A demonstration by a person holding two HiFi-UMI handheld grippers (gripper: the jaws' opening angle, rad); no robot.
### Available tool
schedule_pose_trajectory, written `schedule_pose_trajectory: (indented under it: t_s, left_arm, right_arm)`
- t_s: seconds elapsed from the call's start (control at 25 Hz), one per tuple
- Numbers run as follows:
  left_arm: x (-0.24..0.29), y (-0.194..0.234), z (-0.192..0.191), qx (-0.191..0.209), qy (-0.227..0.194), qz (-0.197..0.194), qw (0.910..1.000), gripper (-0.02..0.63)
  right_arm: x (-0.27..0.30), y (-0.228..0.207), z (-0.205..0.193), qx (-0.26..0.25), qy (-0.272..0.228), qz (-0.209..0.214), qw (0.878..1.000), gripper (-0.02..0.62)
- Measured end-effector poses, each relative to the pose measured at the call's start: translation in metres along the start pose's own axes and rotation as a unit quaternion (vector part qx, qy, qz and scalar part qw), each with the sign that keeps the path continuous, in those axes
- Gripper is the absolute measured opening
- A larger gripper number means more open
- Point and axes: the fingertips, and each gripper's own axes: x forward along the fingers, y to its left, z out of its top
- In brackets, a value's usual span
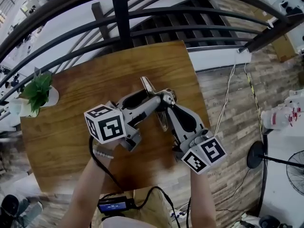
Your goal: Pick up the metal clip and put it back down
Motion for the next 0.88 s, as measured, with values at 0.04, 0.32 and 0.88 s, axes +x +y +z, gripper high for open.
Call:
schedule_pose_trajectory:
  t_s: [0.04, 0.32, 0.88]
  left_arm:
    - [-0.004, -0.006, 0.0, 0.009, 0.002, -0.003, 1.0, 0.235]
    - [-0.044, -0.041, 0.006, 0.093, 0.015, -0.012, 0.9955, 0.227]
    - [-0.115, -0.105, 0.019, 0.163, 0.006, -0.026, 0.9863, 0.192]
  right_arm:
    - [-0.004, 0.005, 0.001, -0.003, 0.001, -0.001, 1.0, 0.043]
    - [-0.022, 0.047, 0.0, -0.018, -0.001, -0.019, 1.0, 0.038]
    - [-0.054, 0.128, 0.019, -0.06, -0.011, -0.052, 0.997, 0.034]
